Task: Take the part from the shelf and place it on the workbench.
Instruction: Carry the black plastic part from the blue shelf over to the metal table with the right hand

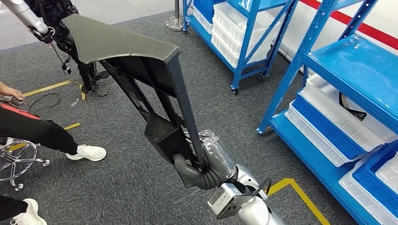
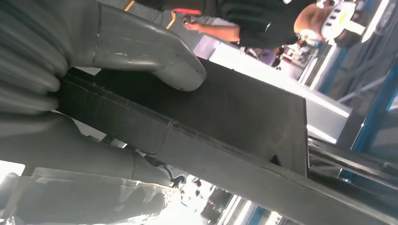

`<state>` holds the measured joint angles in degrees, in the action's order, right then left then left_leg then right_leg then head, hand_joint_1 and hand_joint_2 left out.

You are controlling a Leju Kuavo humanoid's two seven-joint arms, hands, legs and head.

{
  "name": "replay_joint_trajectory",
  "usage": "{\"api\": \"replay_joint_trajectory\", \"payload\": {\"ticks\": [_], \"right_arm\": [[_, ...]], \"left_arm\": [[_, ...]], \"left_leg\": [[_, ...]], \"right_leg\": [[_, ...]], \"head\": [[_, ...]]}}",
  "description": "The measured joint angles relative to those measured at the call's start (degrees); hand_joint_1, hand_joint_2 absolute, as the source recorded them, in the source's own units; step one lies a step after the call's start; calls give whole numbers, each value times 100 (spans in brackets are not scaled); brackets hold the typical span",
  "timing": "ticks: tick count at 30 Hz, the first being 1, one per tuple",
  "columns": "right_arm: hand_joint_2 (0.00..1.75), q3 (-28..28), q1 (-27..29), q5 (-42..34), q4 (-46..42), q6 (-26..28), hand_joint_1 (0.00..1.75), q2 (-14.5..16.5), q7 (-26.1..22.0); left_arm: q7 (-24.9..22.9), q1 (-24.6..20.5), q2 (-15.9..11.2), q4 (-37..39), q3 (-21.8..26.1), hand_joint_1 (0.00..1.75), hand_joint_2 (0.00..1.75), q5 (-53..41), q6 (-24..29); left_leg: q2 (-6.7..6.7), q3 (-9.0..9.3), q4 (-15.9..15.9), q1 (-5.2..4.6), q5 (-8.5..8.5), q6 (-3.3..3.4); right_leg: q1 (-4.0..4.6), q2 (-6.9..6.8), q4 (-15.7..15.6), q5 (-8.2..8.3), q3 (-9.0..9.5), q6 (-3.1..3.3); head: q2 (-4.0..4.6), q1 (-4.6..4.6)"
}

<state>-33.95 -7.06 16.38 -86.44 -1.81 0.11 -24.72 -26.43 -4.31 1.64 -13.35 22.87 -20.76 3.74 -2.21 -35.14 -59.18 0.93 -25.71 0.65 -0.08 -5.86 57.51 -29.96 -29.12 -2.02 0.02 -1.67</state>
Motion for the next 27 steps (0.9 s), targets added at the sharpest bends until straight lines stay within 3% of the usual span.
{"api": "replay_joint_trajectory", "payload": {"ticks": [2,4,6,7,9,11,12,13,15,17,19,21,22,23,25,27], "right_arm": [[175,-1,-24,-2,4,-29,175,12,-6],[175,-1,-37,-3,29,-59,175,7,-15],[175,-1,-37,-4,83,-71,175,-4,-20],[175,-1,-38,-7,111,-74,175,-7,-23],[175,-3,-53,-11,151,-76,175,-3,-32],[175,-4,-83,-13,173,-76,175,5,-44],[175,-3,-100,-13,182,-76,175,9,-50],[175,-3,-117,-13,189,-76,175,14,-55],[175,-5,-154,-13,198,-78,175,42,-60],[175,-8,-182,-15,201,-79,175,86,-62],[175,-7,-189,-19,206,-79,175,108,-66],[175,-7,-184,-20,224,-86,175,109,-68],[175,-8,-180,-20,236,-91,175,109,-68],[175,-9,-178,-21,247,-96,175,109,-68],[175,-10,-179,-24,263,-98,175,109,-69],[175,-7,-181,-27,275,-97,175,104,-73]], "left_arm": [[0,1,-7,0,3,0,175,0,18],[0,-8,-13,0,12,0,175,1,50],[0,-10,-15,0,30,0,175,1,83],[0,-5,-15,0,39,0,175,1,96],[0,6,-10,0,51,0,175,0,108],[0,5,9,0,56,0,175,-8,119],[0,3,19,0,58,0,175,-14,129],[0,5,27,0,60,0,175,-20,139],[0,20,25,1,64,0,175,-25,161],[0,28,24,2,74,0,175,-28,176],[0,18,21,2,91,0,175,-31,188],[0,14,17,2,103,0,175,-33,194],[0,17,16,2,105,0,175,-33,197],[0,21,14,2,107,0,175,-33,199],[0,22,11,2,109,0,175,-37,204],[0,9,21,2,110,0,175,-45,205]], "left_leg": [[124,18,42,-2,39,96],[241,7,51,-7,64,166],[388,-16,49,-31,80,206],[470,-24,49,-44,87,216],[628,-29,48,-66,105,224],[767,-37,44,-76,125,205],[827,-46,41,-77,133,185],[885,-55,43,-75,142,157],[972,-82,43,-66,159,100],[758,-177,-121,-70,36,39],[416,-442,-676,-51,-307,-37],[293,-749,-1292,11,-569,-121],[264,-804,-1389,47,-558,-162],[226,-751,-1279,88,-450,-206],[17,-403,-637,158,-132,-308],[-142,-134,-163,161,11,-293]], "right_leg": [[-27,194,234,-152,-83,-35],[-44,461,891,-452,-409,-3],[-34,541,1526,-643,-750,9],[-26,557,1588,-613,-800,-6],[-7,642,1077,-336,-584,-31],[25,907,320,-41,-252,27],[40,1008,95,37,-155,71],[56,1054,2,69,-119,116],[28,949,-36,111,-75,179],[-32,816,-111,172,-17,246],[-50,661,-151,200,0,288],[-53,506,-150,194,-8,298],[-65,432,-147,185,-12,286],[-84,364,-139,169,-12,263],[-111,243,-92,107,-2,171],[-87,152,-19,21,-24,63]], "head": [[1,-1],[1,-4],[1,-4],[1,-4],[1,-4],[1,-2],[0,-2],[0,-1],[0,-2],[1,8],[1,20],[1,24],[1,24],[1,25],[1,25],[1,22]]}}
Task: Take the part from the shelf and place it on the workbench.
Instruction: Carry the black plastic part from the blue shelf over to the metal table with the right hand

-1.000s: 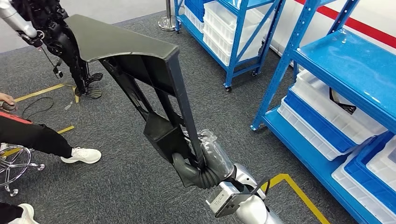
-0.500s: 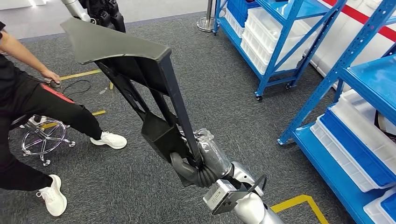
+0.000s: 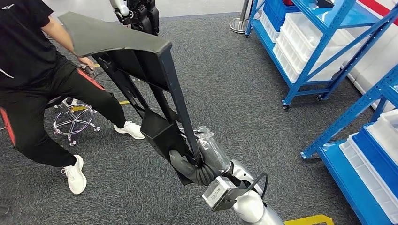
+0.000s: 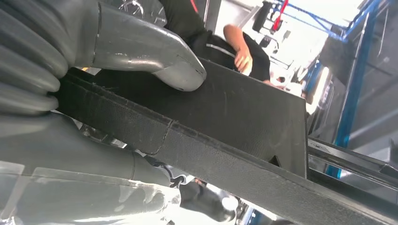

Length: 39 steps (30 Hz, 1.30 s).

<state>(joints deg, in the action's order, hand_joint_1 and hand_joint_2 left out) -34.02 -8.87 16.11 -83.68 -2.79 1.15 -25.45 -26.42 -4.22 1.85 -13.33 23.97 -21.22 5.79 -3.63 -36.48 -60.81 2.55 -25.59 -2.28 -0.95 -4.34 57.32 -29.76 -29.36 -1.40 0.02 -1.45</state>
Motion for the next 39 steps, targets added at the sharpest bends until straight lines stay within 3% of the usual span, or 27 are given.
{"api": "replay_joint_trajectory", "payload": {"ticks": [1,3,5,6,8,10,11,13,15,16,18,19,21,23,25,26,28,29,31,32,34,35,37,39], "right_arm": [[175,-3,0,-1,3,1,175,-3,-5],[175,-11,-4,-2,6,1,175,-5,-15],[175,-16,-12,-3,6,1,175,-3,-20],[175,-18,-12,-3,6,1,175,-3,-24],[175,-24,0,-3,8,1,175,-9,-29],[175,-28,23,-3,15,1,175,-25,-30],[175,-28,31,-3,20,1,175,-32,-30],[175,-30,33,-3,24,1,175,-36,-30],[175,-32,36,-3,24,1,175,-39,-30],[175,-33,39,-2,24,1,175,-42,-30],[175,-34,36,-2,24,1,175,-37,-30],[175,-34,31,-2,24,1,175,-25,-30],[175,-33,27,-3,24,1,175,3,-30],[175,-31,31,-2,30,1,175,14,-30],[175,-30,34,-2,48,1,175,12,-30],[175,-30,34,-2,57,1,175,11,-30],[175,-31,32,-2,66,1,175,11,-31],[175,-30,31,-2,67,1,175,11,-31],[175,-27,24,-1,67,1,175,8,-30],[175,-29,22,-1,67,1,175,6,-30],[175,-35,15,-2,67,1,175,5,-31],[175,-38,10,-2,67,1,175,5,-32],[175,-39,5,-3,67,1,175,-5,-40],[175,-39,20,-4,68,1,175,-32,-48]], "left_arm": [[0,-8,6,0,1,0,175,-8,1],[0,-13,5,-1,2,0,175,-23,3],[0,-10,3,-1,4,0,175,-32,9],[0,-11,-2,-1,7,0,175,-34,14],[0,-15,-12,-1,13,0,175,-38,31],[0,-18,-13,-1,19,0,175,-42,54],[0,-17,-12,0,22,0,175,-44,63],[0,-16,-9,0,26,0,175,-47,72],[0,-18,-1,-1,29,0,175,-49,79],[0,-16,1,-1,31,0,175,-50,81],[0,1,5,-1,32,0,175,-54,85],[0,13,6,1,32,0,175,-55,85],[0,22,6,2,33,0,175,-56,88],[0,11,-1,2,34,0,175,-59,92],[0,8,-3,2,35,0,175,-69,94],[0,12,-3,2,36,0,175,-77,95],[0,15,-14,2,39,0,175,-92,98],[0,9,-18,2,41,0,175,-96,99],[0,-11,-23,2,48,0,175,-99,101],[0,-21,-22,2,52,0,175,-99,101],[0,-19,-20,2,69,0,175,-99,101],[0,-15,-16,2,76,0,175,-101,101],[0,-14,-16,2,85,0,175,-105,101],[0,-23,-22,2,89,0,175,-110,98]], "left_leg": [[-11,34,66,-24,-11,53],[129,28,69,-83,-19,203],[244,38,91,-102,-8,307],[299,45,102,-97,0,351],[410,43,105,-101,6,400],[554,41,105,-128,8,419],[635,42,105,-143,11,423],[790,47,105,-160,18,428],[924,44,97,-175,24,411],[982,38,98,-178,29,392],[1093,24,128,-179,59,326],[1084,11,130,-176,64,297],[826,-87,-53,-187,-78,239],[501,-368,-667,-185,-444,187],[414,-658,-1291,-160,-693,138],[395,-685,-1363,-146,-672,117],[288,-399,-870,-116,-371,88],[140,-179,-483,-117,-228,80],[-42,102,30,-132,-83,132],[-55,130,103,-149,-88,173],[85,122,129,-160,-67,270],[143,128,151,-160,-51,311],[253,140,188,-137,-14,387],[379,120,190,-129,1,422]], "right_leg": [[31,-42,15,-30,8,-43],[35,-132,-6,-56,68,-112],[-7,-54,99,-153,60,-154],[-24,66,328,-280,-47,-147],[-25,314,1115,-604,-448,-98],[-3,398,1739,-750,-816,-88],[14,415,1730,-676,-855,-103],[36,528,1100,-326,-635,-125],[54,785,386,-12,-353,-77],[67,870,205,63,-271,-42],[78,827,132,116,-226,29],[56,772,112,139,-206,63],[8,646,70,180,-189,141],[14,501,60,182,-184,191],[27,347,61,173,-188,210],[27,275,62,169,-189,211],[25,147,66,151,-176,200],[38,91,72,135,-166,182],[95,-4,89,95,-151,128],[123,-54,88,80,-143,102],[142,-144,87,51,-137,50],[130,-112,133,8,-147,23],[100,113,527,-216,-317,12],[76,330,1285,-540,-670,37]], "head": [[0,-9],[-1,-27],[-1,-26],[-1,-31],[-1,-35],[-1,-35],[0,-35],[0,-35],[0,-33],[0,-31],[-1,-29],[-1,-26],[-1,-15],[0,-6],[0,-6],[0,-5],[0,-5],[0,-4],[-1,-20],[-1,-32],[-1,-47],[-1,-48],[-1,-50],[-1,-51]]}}
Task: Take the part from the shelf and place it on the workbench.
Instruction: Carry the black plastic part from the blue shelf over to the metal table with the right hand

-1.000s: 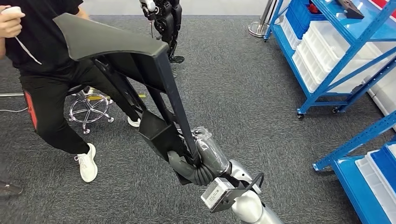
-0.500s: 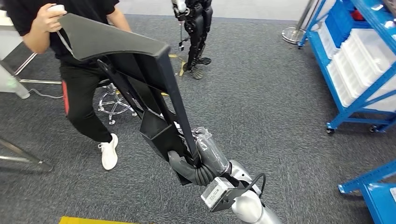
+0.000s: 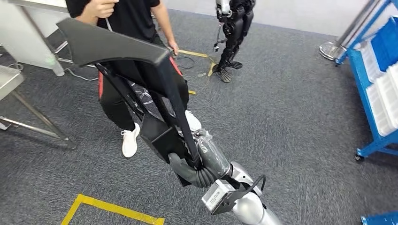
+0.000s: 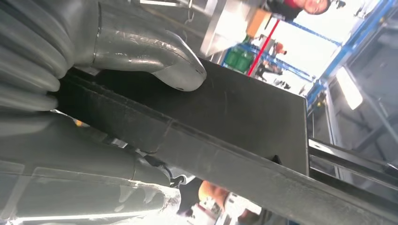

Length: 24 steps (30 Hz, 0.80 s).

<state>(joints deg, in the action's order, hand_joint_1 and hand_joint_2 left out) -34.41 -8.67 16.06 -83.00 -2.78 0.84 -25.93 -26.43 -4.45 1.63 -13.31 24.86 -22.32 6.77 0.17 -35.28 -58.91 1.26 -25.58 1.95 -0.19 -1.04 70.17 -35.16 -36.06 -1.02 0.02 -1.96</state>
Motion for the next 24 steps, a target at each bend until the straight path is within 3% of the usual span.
{"api": "replay_joint_trajectory", "payload": {"ticks": [1,2,3,4,6,8,10,12,13,15,17,18,19,21,23,24], "right_arm": [[175,-1,12,0,1,0,175,-15,0],[175,-1,22,0,1,0,175,-29,1],[175,-1,30,0,1,0,175,-37,1],[175,-1,33,0,1,0,175,-41,1],[175,-2,39,-1,1,1,175,-44,1],[175,-3,53,-2,1,3,175,-52,1],[175,-3,56,-3,-1,4,175,-53,1],[175,1,46,-4,-2,8,175,-39,1],[175,3,44,-5,-2,11,175,-30,1],[175,5,54,-5,-3,16,175,-23,1],[175,5,69,-5,-3,19,175,-23,1],[175,5,75,-5,-3,20,175,-22,1],[175,5,78,-5,-5,21,175,-19,1],[175,7,79,-5,-13,24,175,-10,1],[175,9,79,-5,-18,26,175,-7,1],[175,9,80,-5,-19,26,175,-7,1]], "left_arm": [[0,0,-2,0,1,0,175,-3,-3],[0,4,-1,0,2,0,175,-7,-6],[0,8,2,0,2,0,175,-10,-9],[0,11,5,0,2,0,175,-14,-10],[0,10,7,0,2,0,175,-20,-7],[0,10,3,0,3,0,175,-28,2],[0,28,0,1,2,0,175,-35,6],[0,42,2,3,0,0,175,-42,4],[0,38,3,4,-1,0,175,-46,3],[0,23,3,4,-1,0,175,-58,3],[0,23,4,5,-1,0,175,-75,4],[0,27,5,5,-1,0,175,-85,5],[0,30,4,5,-1,0,175,-94,7],[0,21,-1,5,-1,0,175,-103,10],[0,-1,-3,4,-1,0,175,-107,11],[0,-9,-3,4,-1,0,175,-108,12]], "left_leg": [[74,-9,-1,2,5,5],[150,-14,-3,5,8,4],[224,-13,-6,12,13,-2],[299,-11,-9,23,18,-15],[443,-21,-20,35,28,-74],[554,-50,-17,28,53,-163],[628,-74,15,37,93,-247],[445,-140,-99,39,9,-294],[297,-233,-308,35,-126,-303],[75,-546,-1013,26,-499,-315],[29,-771,-1531,26,-676,-315],[11,-738,-1502,25,-614,-304],[-25,-589,-1258,21,-471,-283],[-267,-152,-513,-27,-192,-205],[-450,65,-95,-94,-110,-131],[-443,64,-57,-122,-123,-111]], "right_leg": [[-9,40,311,-99,-153,-7],[-20,55,432,-106,-216,-35],[-36,71,327,-22,-171,-80],[-59,118,18,132,-27,-136],[-113,382,-754,445,321,-218],[-123,542,-1111,584,475,-193],[-116,447,-1120,623,481,-106],[-133,336,-1138,658,489,-14],[-136,270,-1148,670,493,36],[-87,128,-1149,668,488,109],[-43,-17,-1148,659,481,131],[-28,-85,-1147,656,482,136],[-15,-149,-1147,652,488,140],[27,-262,-1144,638,502,141],[69,-360,-1139,619,504,119],[81,-413,-1140,611,505,101]], "head": [[1,-2],[0,-1],[0,0],[0,-1],[1,-1],[0,4],[0,8],[1,19],[1,26],[0,37],[0,36],[0,37],[1,37],[0,36],[0,31],[0,29]]}}
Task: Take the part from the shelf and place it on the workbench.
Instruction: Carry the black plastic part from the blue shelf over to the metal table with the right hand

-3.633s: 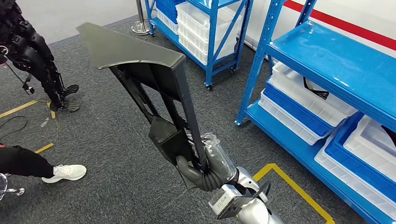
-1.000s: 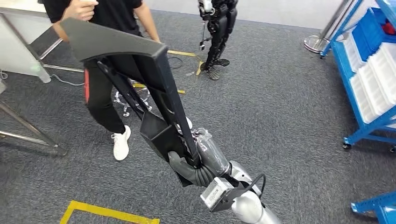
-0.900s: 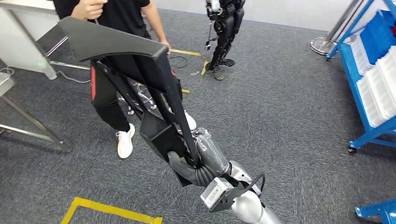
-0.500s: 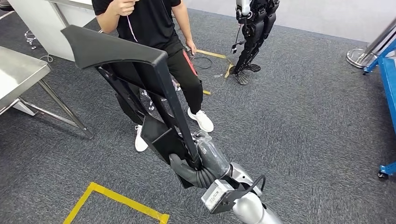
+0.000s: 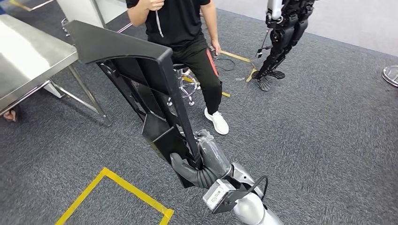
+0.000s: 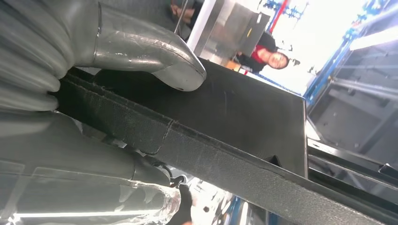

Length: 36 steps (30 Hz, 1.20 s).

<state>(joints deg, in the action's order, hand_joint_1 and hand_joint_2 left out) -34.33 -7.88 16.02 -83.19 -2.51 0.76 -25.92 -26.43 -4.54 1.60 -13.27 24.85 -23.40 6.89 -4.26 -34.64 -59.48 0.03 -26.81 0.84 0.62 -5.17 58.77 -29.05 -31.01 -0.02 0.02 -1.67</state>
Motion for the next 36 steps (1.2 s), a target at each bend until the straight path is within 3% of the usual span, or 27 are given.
{"api": "replay_joint_trajectory", "payload": {"ticks": [2,3,4,6,8,9,11,12,13,15,16,17,19,21,23,24,26,28,29,30,32,34,36], "right_arm": [[175,-1,0,0,-8,1,175,6,0],[175,0,-1,-1,-15,2,175,8,-1],[175,2,0,-1,-25,3,175,5,-1],[175,6,14,-2,-35,4,175,-17,0],[175,10,38,-2,-37,4,175,-47,2],[175,12,46,-2,-37,4,175,-61,2],[175,17,49,-2,-37,4,175,-76,2],[175,19,47,-2,-36,4,175,-81,2],[175,21,46,-2,-35,4,175,-86,1],[175,22,49,-2,-33,4,175,-93,-1],[175,23,49,-2,-33,4,175,-94,-1],[175,25,46,-2,-33,4,175,-89,0],[175,27,36,-2,-34,4,175,-67,-1],[175,30,36,-2,-33,4,175,-54,-2],[175,31,43,-2,-29,4,175,-55,-1],[175,31,46,-2,-28,4,175,-55,-1],[175,31,44,-2,-28,4,175,-53,-1],[175,32,36,-2,-29,4,175,-50,-1],[175,32,31,-2,-29,4,175,-50,-1],[175,31,28,-2,-29,4,175,-49,-1],[175,29,11,-2,-29,4,175,-38,-1],[175,28,-40,-10,-27,1,175,-24,-2],[175,27,-98,-36,-14,-18,175,-29,-2]], "left_arm": [[0,4,1,1,1,0,175,-1,1],[0,4,4,2,1,0,175,-1,2],[0,1,7,2,2,0,175,-1,3],[0,-9,15,2,4,0,175,-1,7],[0,-6,21,2,4,0,175,-5,14],[0,-1,23,3,4,0,175,-7,19],[0,5,28,4,4,0,175,-9,32],[0,5,28,4,5,0,175,-9,38],[0,3,27,4,5,0,175,-9,48],[0,11,22,5,8,0,175,-10,67],[0,24,23,7,7,0,175,-10,73],[0,40,25,9,7,0,175,-10,74],[0,54,23,14,5,0,175,-10,74],[0,41,19,15,5,0,175,-11,75],[0,40,22,16,4,0,175,-11,74],[0,44,25,16,4,0,175,-12,74],[0,50,23,17,5,0,175,-12,74],[0,33,16,16,6,0,175,-12,74],[0,21,14,15,5,0,175,-12,74],[0,11,11,15,5,0,175,-11,75],[0,6,7,16,5,0,175,-12,77],[0,5,11,16,9,0,175,-11,78],[0,-12,19,16,17,0,175,-10,78]], "left_leg": [[132,2,49,11,40,50],[187,14,82,30,67,80],[242,26,114,54,97,112],[366,12,134,77,131,146],[514,-10,132,85,145,143],[590,-14,129,95,152,132],[749,-14,121,131,165,85],[824,-22,109,141,170,45],[897,-39,97,146,176,-2],[1007,-87,101,145,208,-102],[1054,-105,119,154,232,-144],[1041,-119,125,166,242,-176],[807,-220,-74,164,112,-212],[528,-517,-712,149,-232,-224],[465,-826,-1370,149,-485,-221],[455,-867,-1471,148,-481,-208],[382,-612,-1033,127,-215,-142],[131,-212,-312,53,23,-39],[40,-99,-95,13,67,-1],[3,-62,1,-23,67,24],[128,-69,42,-36,95,62],[246,-29,128,-3,151,114],[366,-12,176,30,193,153]], "right_leg": [[-2,-45,8,-29,13,-47],[-8,39,72,-80,-10,-69],[-14,165,242,-181,-83,-80],[-46,414,906,-491,-385,-69],[-83,468,1500,-685,-658,-91],[-105,475,1524,-654,-668,-134],[-173,549,942,-364,-388,-270],[-211,668,546,-220,-207,-327],[-232,767,232,-109,-68,-345],[-225,869,15,-48,18,-292],[-213,818,16,-26,18,-241],[-220,770,15,-8,22,-200],[-230,665,2,23,27,-117],[-195,546,-2,26,21,-45],[-148,412,-1,17,13,-5],[-127,346,-1,12,13,3],[-94,226,-2,1,25,16],[-49,116,0,-18,36,19],[-30,65,2,-28,36,11],[-17,12,2,-39,36,-4],[-4,-85,-2,-59,44,-44],[-12,59,148,-160,-6,-82],[-47,346,697,-425,-259,-81]], "head": [[0,2],[1,2],[1,-1],[1,-4],[1,-4],[1,-5],[1,-5],[1,-7],[1,-6],[0,-4],[0,-2],[0,-1],[1,11],[1,23],[1,24],[1,24],[1,24],[1,21],[1,20],[1,17],[1,18],[1,18],[1,14]]}}
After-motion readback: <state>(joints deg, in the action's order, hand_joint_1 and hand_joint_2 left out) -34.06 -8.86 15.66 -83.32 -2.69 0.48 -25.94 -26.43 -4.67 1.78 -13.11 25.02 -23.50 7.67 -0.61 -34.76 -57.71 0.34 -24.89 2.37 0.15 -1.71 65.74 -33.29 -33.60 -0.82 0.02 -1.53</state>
